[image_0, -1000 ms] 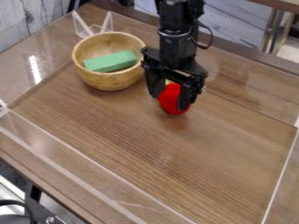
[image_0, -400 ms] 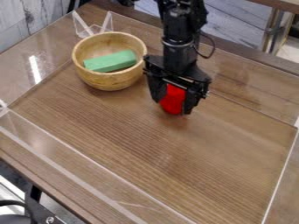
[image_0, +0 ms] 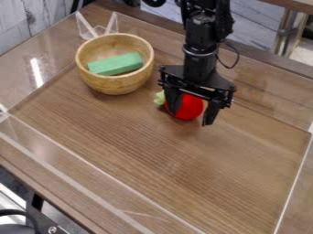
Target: Move the red fruit to the left
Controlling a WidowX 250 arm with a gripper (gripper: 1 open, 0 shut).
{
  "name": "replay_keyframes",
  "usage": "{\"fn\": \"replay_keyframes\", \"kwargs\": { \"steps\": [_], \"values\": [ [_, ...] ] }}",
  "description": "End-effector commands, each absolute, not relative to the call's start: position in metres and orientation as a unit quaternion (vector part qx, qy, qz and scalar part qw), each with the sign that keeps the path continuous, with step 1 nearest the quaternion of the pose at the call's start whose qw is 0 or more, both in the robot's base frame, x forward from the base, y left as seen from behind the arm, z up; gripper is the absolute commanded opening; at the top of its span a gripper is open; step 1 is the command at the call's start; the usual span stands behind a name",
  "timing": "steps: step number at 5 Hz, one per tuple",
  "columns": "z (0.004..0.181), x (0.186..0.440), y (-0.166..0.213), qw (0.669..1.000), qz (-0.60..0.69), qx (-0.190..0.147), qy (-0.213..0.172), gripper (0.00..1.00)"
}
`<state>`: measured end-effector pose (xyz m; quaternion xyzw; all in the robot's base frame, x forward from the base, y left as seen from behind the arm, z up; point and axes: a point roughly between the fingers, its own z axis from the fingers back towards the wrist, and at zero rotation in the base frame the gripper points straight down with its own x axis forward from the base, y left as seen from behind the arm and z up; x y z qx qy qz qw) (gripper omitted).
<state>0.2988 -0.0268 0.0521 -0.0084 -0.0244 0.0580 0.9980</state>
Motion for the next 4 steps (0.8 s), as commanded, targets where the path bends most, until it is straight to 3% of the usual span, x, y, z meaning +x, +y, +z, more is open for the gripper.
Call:
{"fn": "replay_keyframes", "kwargs": {
  "steps": [1,3,4],
  "values": [
    [0.077,0.307,-0.029,0.996,0.074,-0.012,-0.057,1.00],
    [0.094,0.299,-0.004,0.997,0.033,-0.015,-0.065,1.00],
    [0.087,0.296,-0.001,0.997,0.029,-0.011,-0.068,1.00]
  ]
}}
